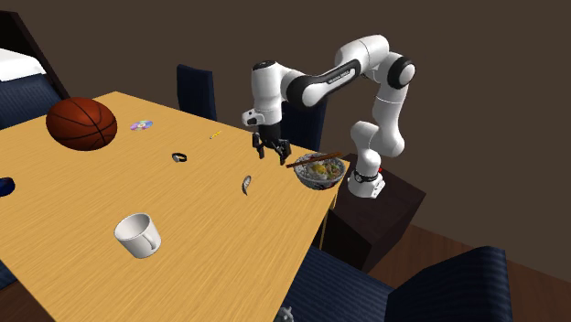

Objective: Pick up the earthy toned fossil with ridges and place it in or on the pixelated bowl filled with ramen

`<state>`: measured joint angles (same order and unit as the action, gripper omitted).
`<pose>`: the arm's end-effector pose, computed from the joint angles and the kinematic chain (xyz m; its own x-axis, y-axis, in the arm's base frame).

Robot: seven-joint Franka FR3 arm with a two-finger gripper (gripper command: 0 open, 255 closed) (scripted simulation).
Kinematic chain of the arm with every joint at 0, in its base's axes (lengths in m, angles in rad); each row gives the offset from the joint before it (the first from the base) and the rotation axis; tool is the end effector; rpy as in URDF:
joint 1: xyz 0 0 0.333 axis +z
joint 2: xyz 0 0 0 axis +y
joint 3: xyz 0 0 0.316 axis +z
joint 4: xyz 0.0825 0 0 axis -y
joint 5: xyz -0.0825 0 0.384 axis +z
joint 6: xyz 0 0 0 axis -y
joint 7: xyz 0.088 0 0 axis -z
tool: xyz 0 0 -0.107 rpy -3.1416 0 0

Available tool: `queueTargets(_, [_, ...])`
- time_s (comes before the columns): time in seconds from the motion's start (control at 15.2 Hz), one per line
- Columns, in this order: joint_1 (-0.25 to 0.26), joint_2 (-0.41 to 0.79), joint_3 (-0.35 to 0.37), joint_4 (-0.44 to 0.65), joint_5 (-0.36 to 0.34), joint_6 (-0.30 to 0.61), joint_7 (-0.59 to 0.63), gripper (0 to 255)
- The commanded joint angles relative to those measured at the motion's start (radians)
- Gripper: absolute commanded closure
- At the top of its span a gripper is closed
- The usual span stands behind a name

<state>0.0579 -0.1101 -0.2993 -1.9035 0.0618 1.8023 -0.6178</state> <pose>0.5145 -0.1274 0.5433 0.9338 0.3535 0.0561 0.3570 -0.9312 -0.0735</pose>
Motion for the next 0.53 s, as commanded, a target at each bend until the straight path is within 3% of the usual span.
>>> queueTargets(0.0, [-0.003, 0.091, -0.016, 0.08, 0.025, 0.001, -0.072, 0])
queueTargets(0.46, [-0.048, 0.387, -0.022, 0.386, 0.111, -0.041, -0.262, 0])
